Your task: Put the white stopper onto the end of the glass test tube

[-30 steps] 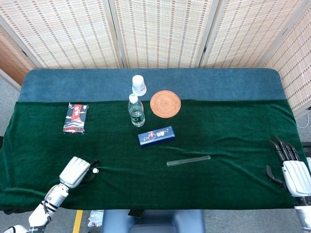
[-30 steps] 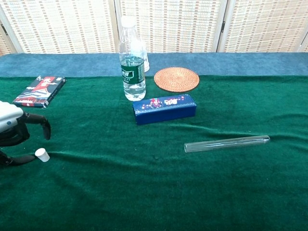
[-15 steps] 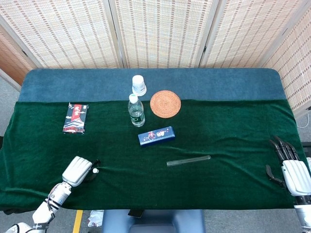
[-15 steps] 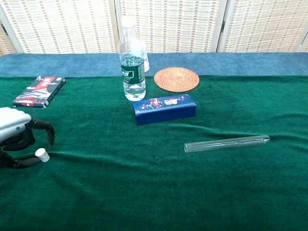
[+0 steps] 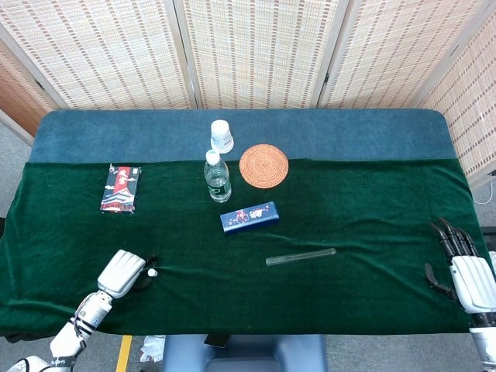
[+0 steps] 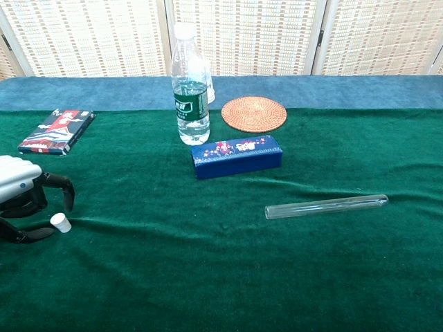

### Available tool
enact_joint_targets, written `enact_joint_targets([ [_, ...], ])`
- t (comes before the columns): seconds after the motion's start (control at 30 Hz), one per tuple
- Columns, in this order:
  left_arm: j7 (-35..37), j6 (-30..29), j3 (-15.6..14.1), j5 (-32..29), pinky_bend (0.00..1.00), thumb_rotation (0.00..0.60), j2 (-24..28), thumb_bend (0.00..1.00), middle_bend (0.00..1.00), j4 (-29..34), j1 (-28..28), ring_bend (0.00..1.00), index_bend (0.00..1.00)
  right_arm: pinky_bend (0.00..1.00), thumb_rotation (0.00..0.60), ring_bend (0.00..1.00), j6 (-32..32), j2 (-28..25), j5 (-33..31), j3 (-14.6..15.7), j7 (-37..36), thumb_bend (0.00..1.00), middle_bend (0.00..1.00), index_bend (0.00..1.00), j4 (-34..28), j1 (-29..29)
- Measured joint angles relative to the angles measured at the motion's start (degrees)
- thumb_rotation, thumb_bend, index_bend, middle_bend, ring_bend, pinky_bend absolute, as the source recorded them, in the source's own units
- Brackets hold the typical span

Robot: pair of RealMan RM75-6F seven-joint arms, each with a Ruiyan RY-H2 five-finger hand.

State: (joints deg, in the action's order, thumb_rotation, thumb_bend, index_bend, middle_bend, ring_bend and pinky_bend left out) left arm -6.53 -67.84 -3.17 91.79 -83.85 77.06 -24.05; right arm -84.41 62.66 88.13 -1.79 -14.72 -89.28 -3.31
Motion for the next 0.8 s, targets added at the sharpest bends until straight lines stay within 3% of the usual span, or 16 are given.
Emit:
enact_joint_targets([
  [0.8, 0.2, 0.7, -0.2, -0.5, 0.84, 0.6, 0.3, 0.46, 0.99, 0.1, -0.1, 0.92, 0.52, 0.0, 0.6, 0.0, -0.1, 0.0, 0.0, 0.1, 0.6, 0.57, 0.0, 0.0, -0.5, 0.1],
])
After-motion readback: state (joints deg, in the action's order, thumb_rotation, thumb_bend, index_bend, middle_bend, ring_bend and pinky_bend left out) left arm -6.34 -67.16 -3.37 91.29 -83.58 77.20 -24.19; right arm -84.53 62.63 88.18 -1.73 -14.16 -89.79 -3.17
